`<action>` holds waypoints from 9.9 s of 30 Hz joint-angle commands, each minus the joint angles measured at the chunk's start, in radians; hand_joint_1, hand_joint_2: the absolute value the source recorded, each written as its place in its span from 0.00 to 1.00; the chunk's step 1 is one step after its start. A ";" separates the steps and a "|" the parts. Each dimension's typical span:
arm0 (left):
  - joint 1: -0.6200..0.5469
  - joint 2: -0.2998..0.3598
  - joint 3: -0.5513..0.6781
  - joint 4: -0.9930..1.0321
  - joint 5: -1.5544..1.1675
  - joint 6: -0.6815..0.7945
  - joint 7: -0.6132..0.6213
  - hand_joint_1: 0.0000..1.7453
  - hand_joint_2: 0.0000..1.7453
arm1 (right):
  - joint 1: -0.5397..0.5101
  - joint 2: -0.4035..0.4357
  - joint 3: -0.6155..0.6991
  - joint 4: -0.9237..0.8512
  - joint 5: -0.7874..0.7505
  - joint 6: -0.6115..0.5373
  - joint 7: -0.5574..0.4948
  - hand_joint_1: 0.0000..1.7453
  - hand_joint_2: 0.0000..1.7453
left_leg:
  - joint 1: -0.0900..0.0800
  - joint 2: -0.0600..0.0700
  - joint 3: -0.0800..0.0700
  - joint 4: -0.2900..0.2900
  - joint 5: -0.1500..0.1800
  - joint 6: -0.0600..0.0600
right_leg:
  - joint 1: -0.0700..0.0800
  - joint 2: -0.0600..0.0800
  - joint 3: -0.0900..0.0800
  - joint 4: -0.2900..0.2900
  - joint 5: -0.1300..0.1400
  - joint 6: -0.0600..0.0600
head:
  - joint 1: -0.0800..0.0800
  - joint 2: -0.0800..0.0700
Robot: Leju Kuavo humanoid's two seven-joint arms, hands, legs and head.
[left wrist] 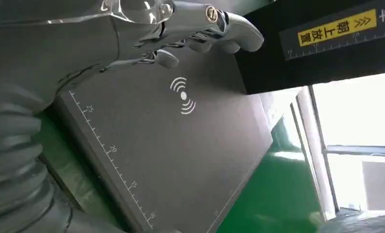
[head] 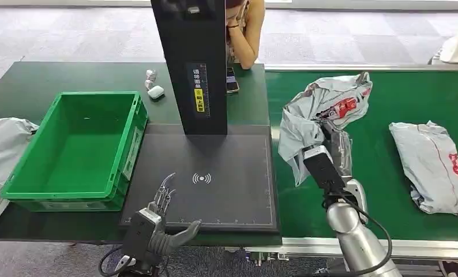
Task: Moved the parcel from conveyor to table for the left to box.
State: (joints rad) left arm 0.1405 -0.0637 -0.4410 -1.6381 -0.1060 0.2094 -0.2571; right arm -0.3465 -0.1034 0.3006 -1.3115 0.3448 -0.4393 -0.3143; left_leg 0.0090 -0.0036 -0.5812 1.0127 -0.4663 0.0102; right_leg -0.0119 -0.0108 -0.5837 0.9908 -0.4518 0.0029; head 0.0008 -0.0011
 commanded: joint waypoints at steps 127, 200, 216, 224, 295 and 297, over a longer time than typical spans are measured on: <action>-0.695 0.100 -0.452 0.614 -0.522 -0.091 0.005 1.00 1.00 | 0.238 0.190 0.043 -0.335 -0.752 0.390 -0.220 0.00 1.00 | 0.001 0.005 0.000 -0.002 0.010 -0.012 | 0.003 0.005 -0.005 0.004 0.008 -0.011 | 0.000 0.000; -0.591 0.281 -0.375 0.493 -0.776 -0.381 0.118 0.42 1.00 | 0.299 0.180 0.033 -0.443 -0.741 0.384 -0.230 0.00 1.00 | 0.001 0.006 -0.001 -0.008 0.011 -0.016 | 0.005 0.007 -0.009 0.002 0.009 -0.014 | 0.000 0.000; -0.674 0.238 -0.452 0.536 -0.775 -0.399 0.088 1.00 1.00 | 0.326 0.184 0.012 -0.474 -0.745 0.366 -0.243 0.00 1.00 | 0.001 0.002 -0.002 -0.006 0.012 -0.015 | 0.005 0.002 -0.009 0.003 0.008 -0.014 | 0.000 0.000; -0.710 0.229 -0.488 0.545 -0.773 -0.404 0.080 1.00 1.00 | 0.347 0.190 -0.004 -0.507 -0.744 0.360 -0.250 0.00 1.00 | 0.002 0.001 -0.001 -0.007 0.012 -0.015 | 0.005 0.002 -0.009 0.003 0.008 -0.015 | 0.000 0.000; -1.020 0.330 0.278 1.269 -0.993 0.037 0.471 1.00 1.00 | 0.322 0.222 0.016 -0.501 -0.721 0.375 -0.208 0.00 1.00 | 0.002 0.010 -0.006 -0.007 0.013 -0.019 | 0.005 0.010 -0.018 0.007 0.011 -0.019 | 0.000 0.000; -1.012 0.337 0.288 1.266 -0.988 0.027 0.470 1.00 1.00 | 0.318 0.231 0.014 -0.504 -0.723 0.371 -0.204 0.00 1.00 | 0.002 0.011 -0.005 -0.007 0.013 -0.019 | 0.005 0.011 -0.017 0.007 0.011 -0.019 | 0.000 0.000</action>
State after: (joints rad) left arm -0.8702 0.2185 -0.2148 -0.4876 -1.1048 0.2548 0.2098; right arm -0.0151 0.1232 0.3273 -1.8292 -0.3754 -0.0610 -0.5268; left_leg 0.0117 0.0039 -0.5899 1.0071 -0.4522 -0.0091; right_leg -0.0063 -0.0032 -0.6031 0.9990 -0.4412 -0.0166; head 0.0008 -0.0011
